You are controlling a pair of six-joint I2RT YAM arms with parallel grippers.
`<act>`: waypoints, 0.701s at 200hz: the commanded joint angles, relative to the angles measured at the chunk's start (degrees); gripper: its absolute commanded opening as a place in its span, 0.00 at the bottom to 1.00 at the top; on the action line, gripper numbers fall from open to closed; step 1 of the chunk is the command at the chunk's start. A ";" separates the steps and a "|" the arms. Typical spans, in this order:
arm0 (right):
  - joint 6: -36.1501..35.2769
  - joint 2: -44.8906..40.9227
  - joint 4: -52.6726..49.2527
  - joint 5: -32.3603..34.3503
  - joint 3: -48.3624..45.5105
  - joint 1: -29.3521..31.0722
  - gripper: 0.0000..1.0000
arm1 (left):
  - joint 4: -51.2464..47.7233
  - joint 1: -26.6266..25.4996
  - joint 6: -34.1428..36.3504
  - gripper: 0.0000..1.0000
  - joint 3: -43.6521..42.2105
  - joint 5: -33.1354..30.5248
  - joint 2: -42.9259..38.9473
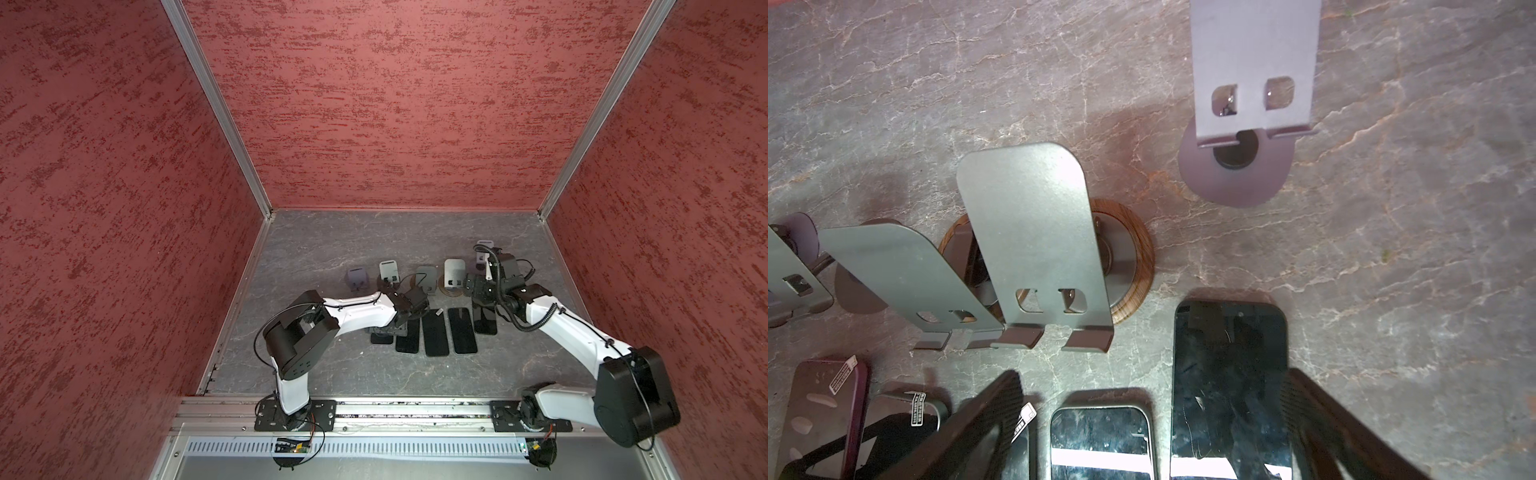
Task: Remove the phone from the phone stand
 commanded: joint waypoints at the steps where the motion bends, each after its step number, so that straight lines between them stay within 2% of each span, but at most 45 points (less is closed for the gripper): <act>1: -0.28 -1.40 0.18 1.60 -0.30 -0.10 0.99 | -2.78 -0.08 2.08 0.81 -2.03 -1.27 -1.14; 50: -0.13 -1.91 -0.51 2.60 0.30 -0.12 0.99 | -3.37 -0.18 2.77 0.81 -1.41 -7.60 -9.74; 81: 0.02 -2.38 -0.85 3.35 0.63 -0.10 0.99 | 0.34 -0.64 3.91 0.82 -3.03 -9.51 -16.45; 140: 0.96 -2.47 -0.74 10.02 0.79 -0.18 0.99 | 9.71 -0.78 6.43 0.84 -13.94 -15.58 -33.66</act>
